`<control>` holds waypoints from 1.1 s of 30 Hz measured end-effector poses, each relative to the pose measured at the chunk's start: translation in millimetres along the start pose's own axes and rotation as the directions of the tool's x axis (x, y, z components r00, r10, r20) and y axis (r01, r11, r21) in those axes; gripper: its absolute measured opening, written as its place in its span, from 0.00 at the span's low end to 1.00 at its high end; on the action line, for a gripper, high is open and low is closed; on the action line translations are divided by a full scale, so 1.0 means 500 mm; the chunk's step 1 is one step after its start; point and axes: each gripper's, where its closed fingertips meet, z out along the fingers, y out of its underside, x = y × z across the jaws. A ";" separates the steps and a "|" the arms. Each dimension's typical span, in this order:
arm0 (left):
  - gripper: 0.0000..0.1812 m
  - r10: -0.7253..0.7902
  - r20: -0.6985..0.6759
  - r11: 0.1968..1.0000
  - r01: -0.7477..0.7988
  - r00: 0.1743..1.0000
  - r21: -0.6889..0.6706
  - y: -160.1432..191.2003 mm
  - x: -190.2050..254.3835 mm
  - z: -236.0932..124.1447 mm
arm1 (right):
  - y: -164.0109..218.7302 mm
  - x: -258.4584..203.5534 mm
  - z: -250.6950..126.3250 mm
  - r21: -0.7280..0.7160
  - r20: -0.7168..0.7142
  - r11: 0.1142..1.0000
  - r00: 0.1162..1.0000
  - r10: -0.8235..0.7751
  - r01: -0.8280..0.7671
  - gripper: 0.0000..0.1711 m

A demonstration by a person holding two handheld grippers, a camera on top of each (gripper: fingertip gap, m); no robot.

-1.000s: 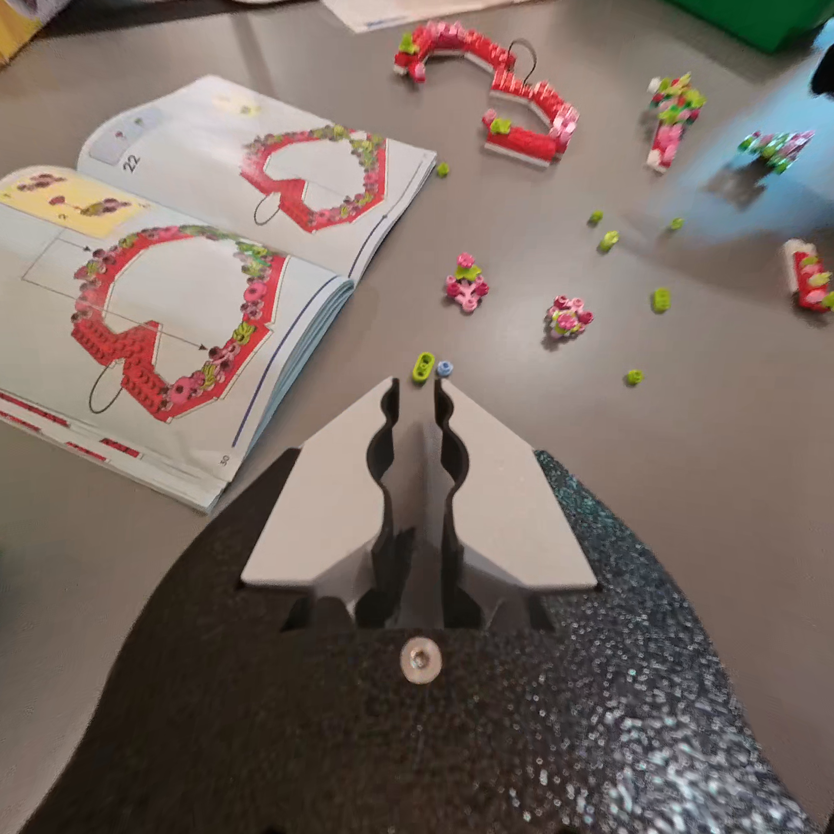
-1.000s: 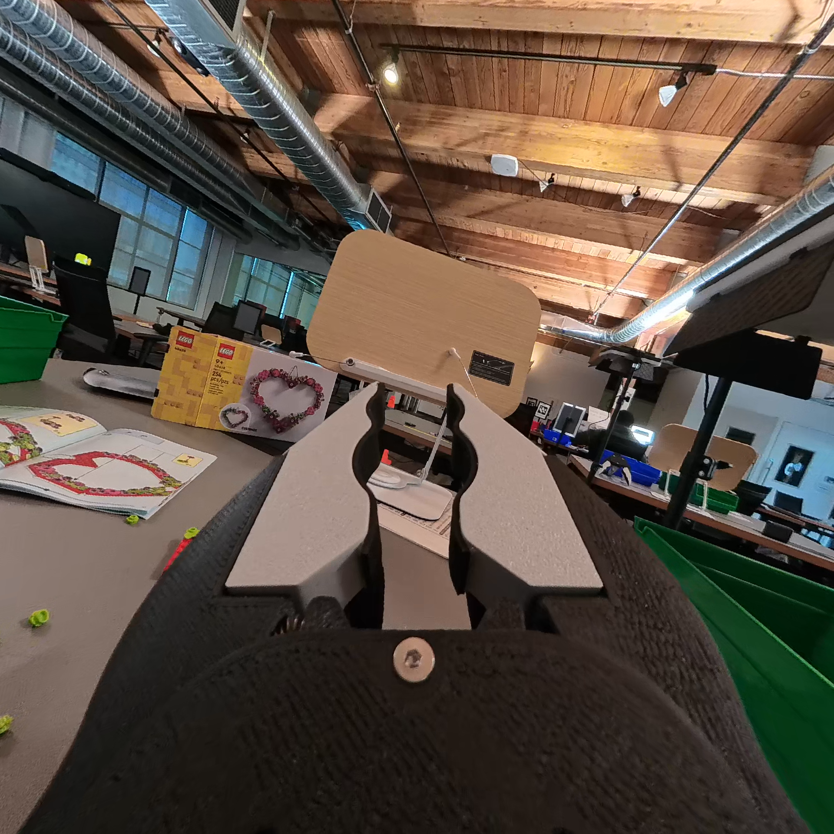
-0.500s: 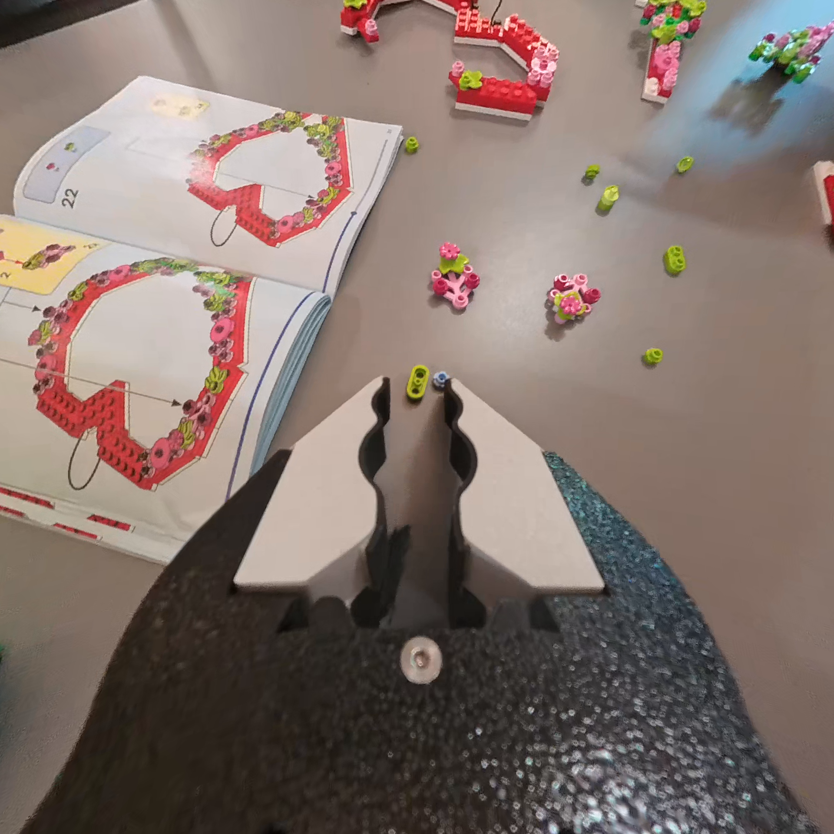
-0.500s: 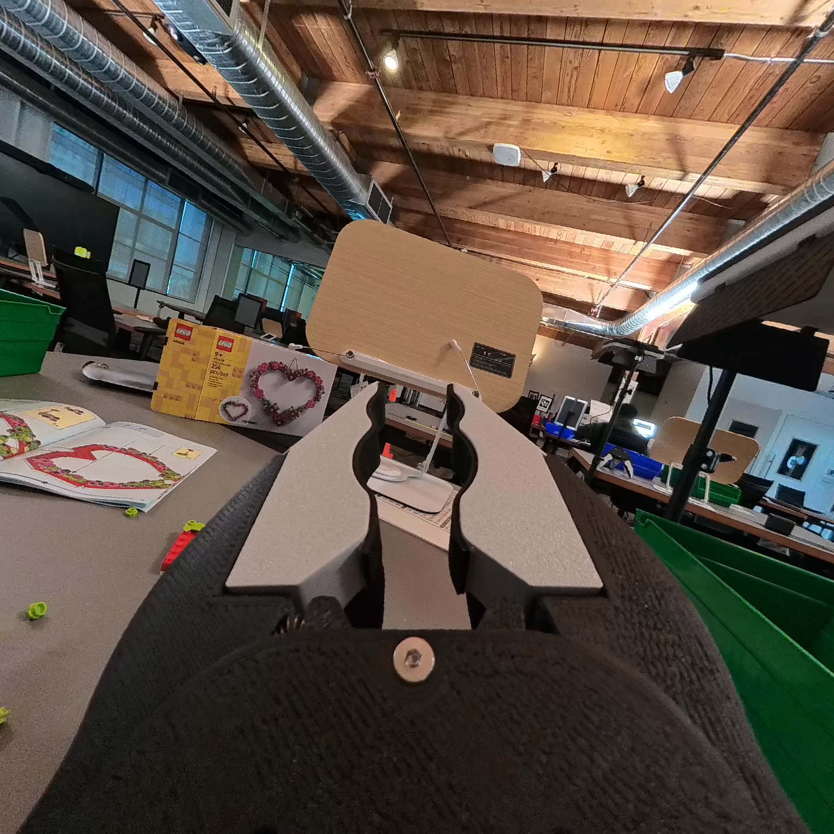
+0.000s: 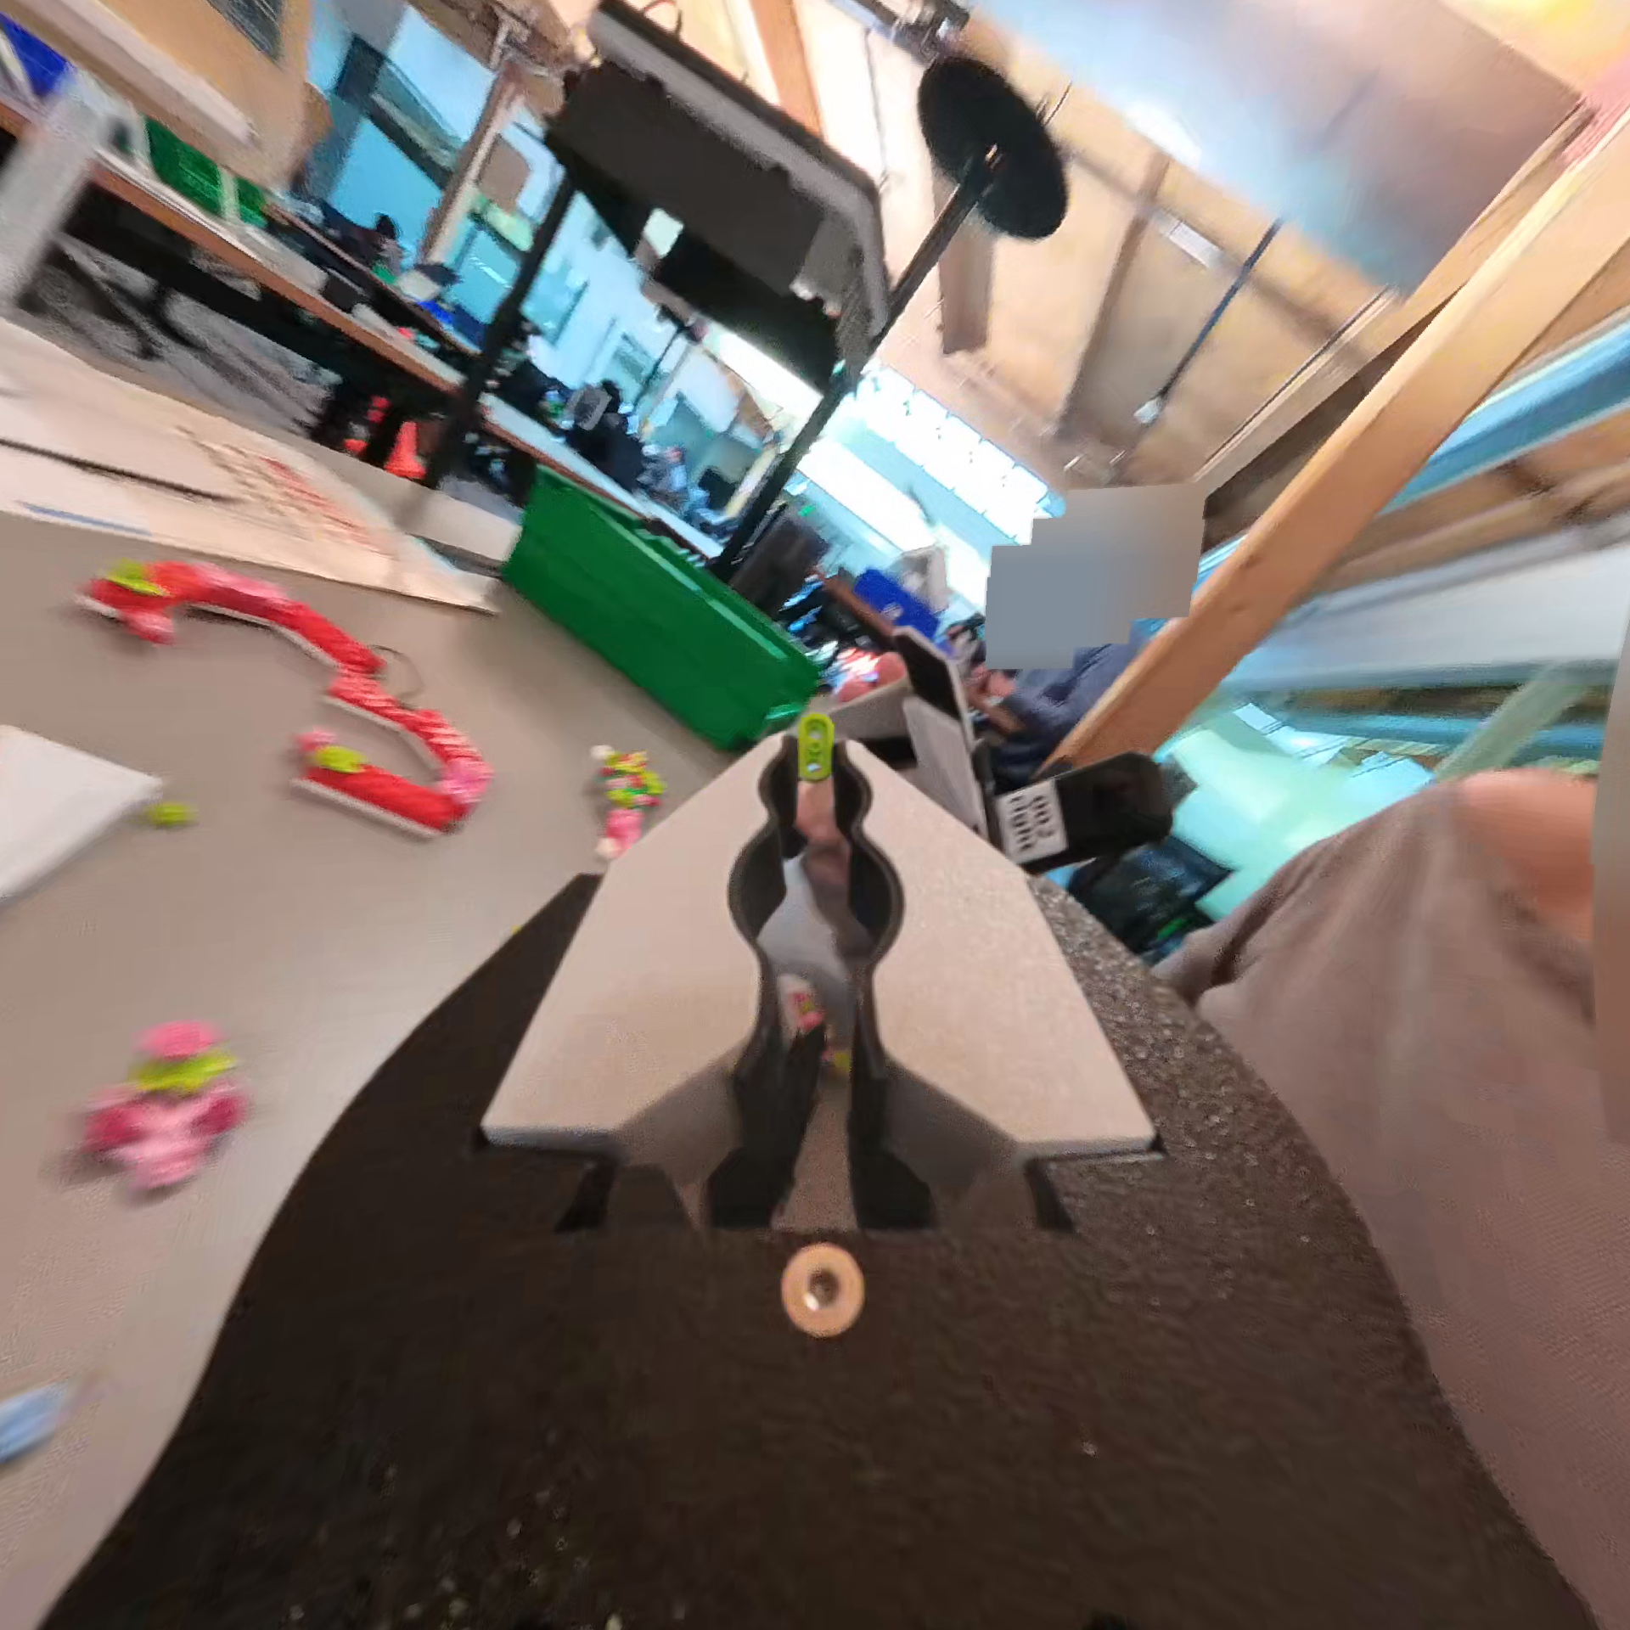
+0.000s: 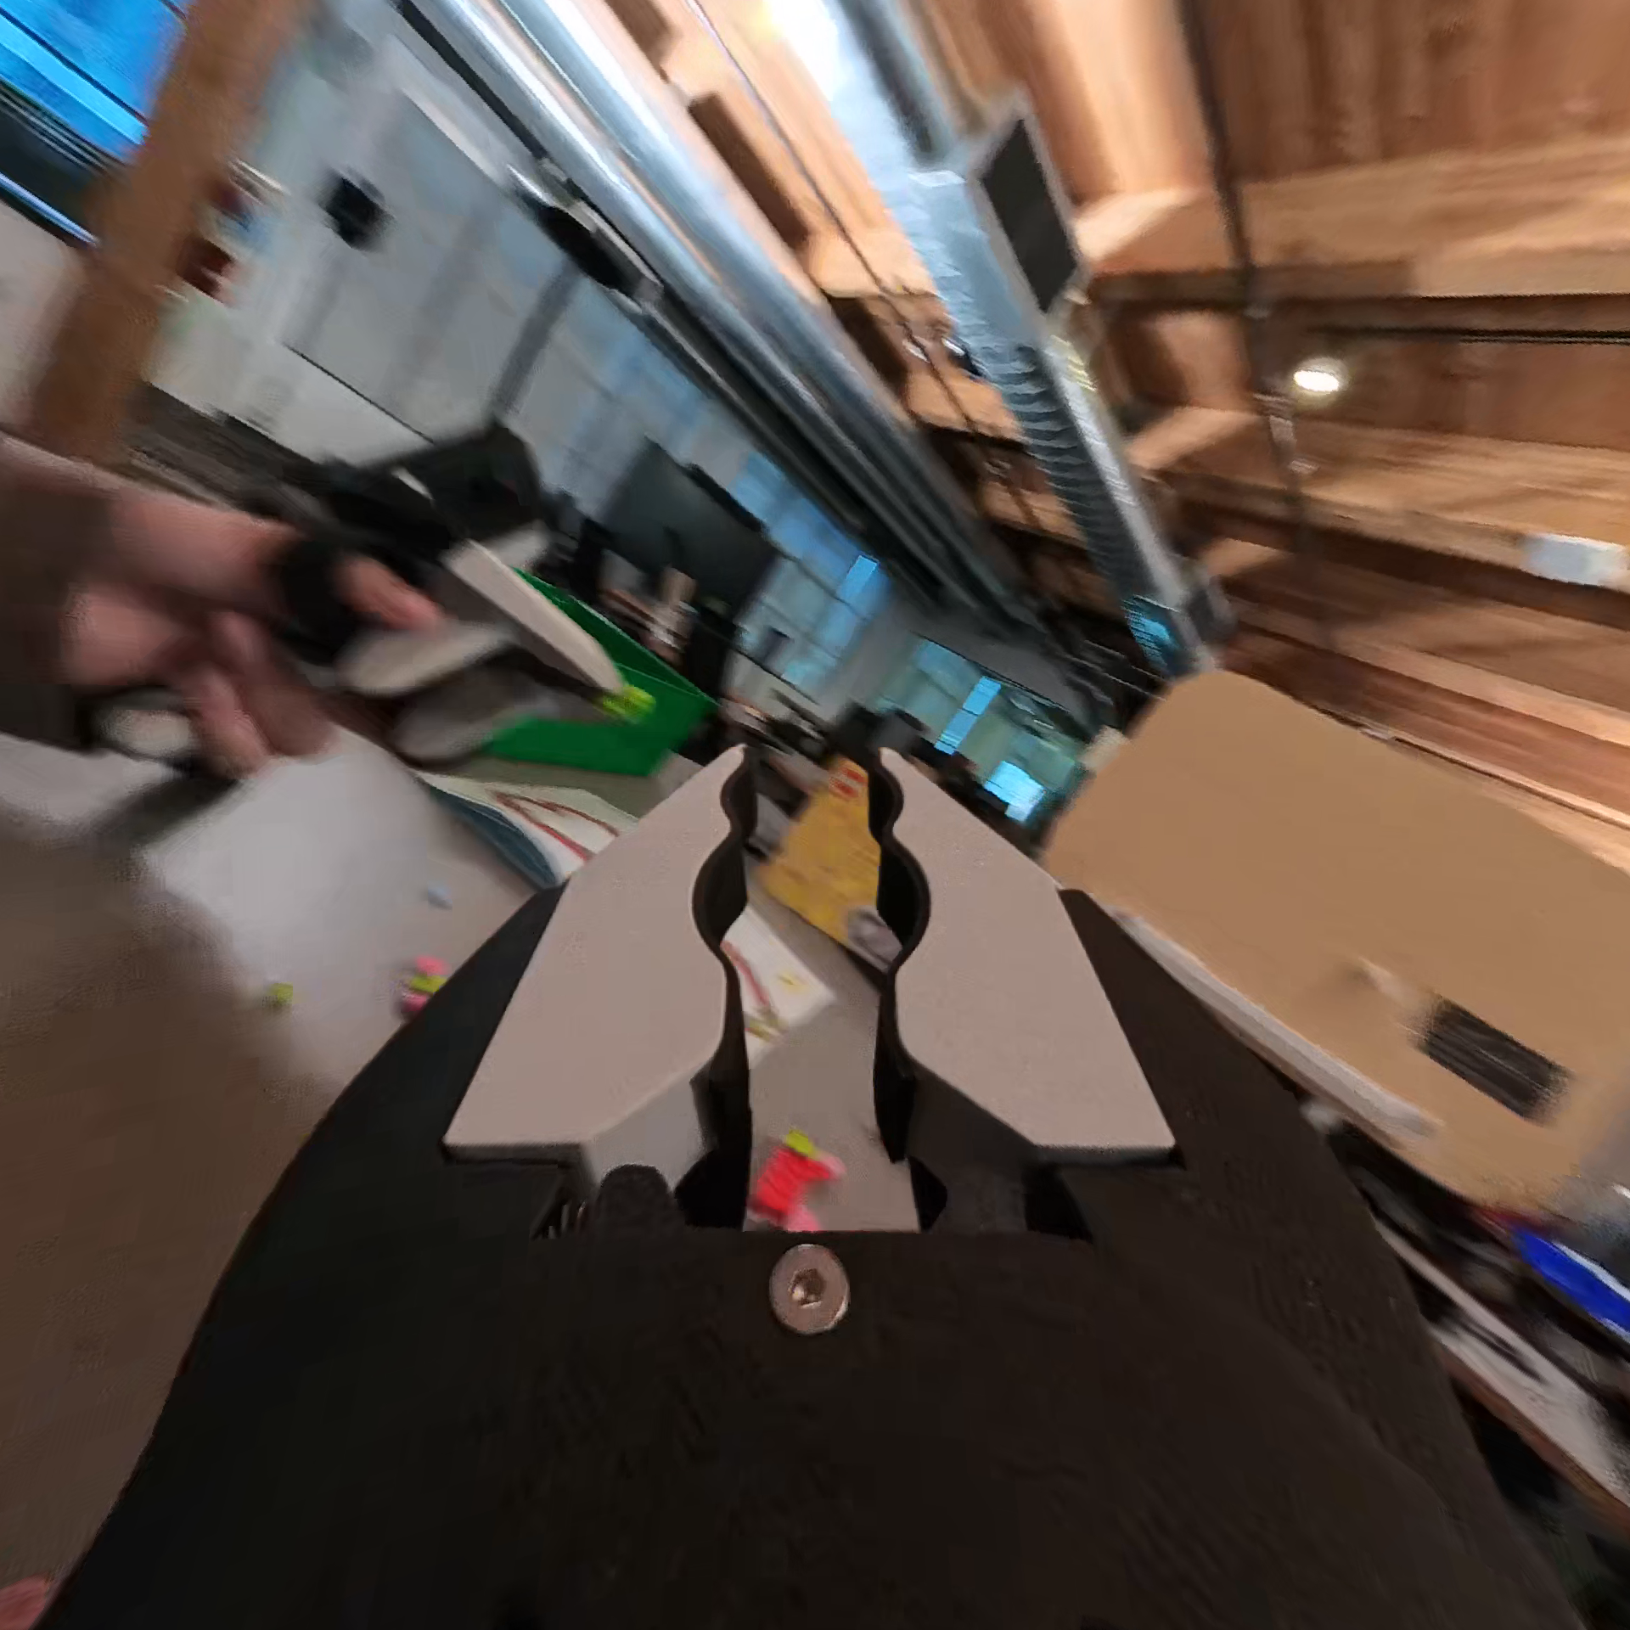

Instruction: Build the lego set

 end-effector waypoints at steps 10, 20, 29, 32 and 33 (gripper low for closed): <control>0.03 -0.390 -0.347 0.899 0.434 0.853 0.054 0.035 0.076 0.054 | -0.024 -0.105 0.040 0.010 0.159 1.000 0.987 -0.026 0.025 0.17; 0.03 -0.454 -0.357 0.869 0.494 0.816 0.026 0.051 0.076 0.060 | -0.026 -0.108 0.038 0.024 0.158 0.997 0.985 -0.073 0.070 0.12; 0.03 -0.462 -0.340 0.866 0.499 0.819 0.025 0.059 0.069 0.062 | -0.006 -0.108 0.039 -0.055 0.202 0.998 0.979 0.025 -0.014 0.09; 0.03 -0.422 -0.297 0.891 0.452 0.857 0.037 0.061 0.060 0.062 | 0.004 -0.107 0.036 -0.080 0.224 0.996 0.974 0.041 -0.023 0.09; 0.06 -0.397 -0.271 0.905 0.424 0.877 0.046 0.059 0.052 0.057 | 0.015 -0.108 0.032 -0.107 0.250 0.994 0.967 0.046 -0.019 0.08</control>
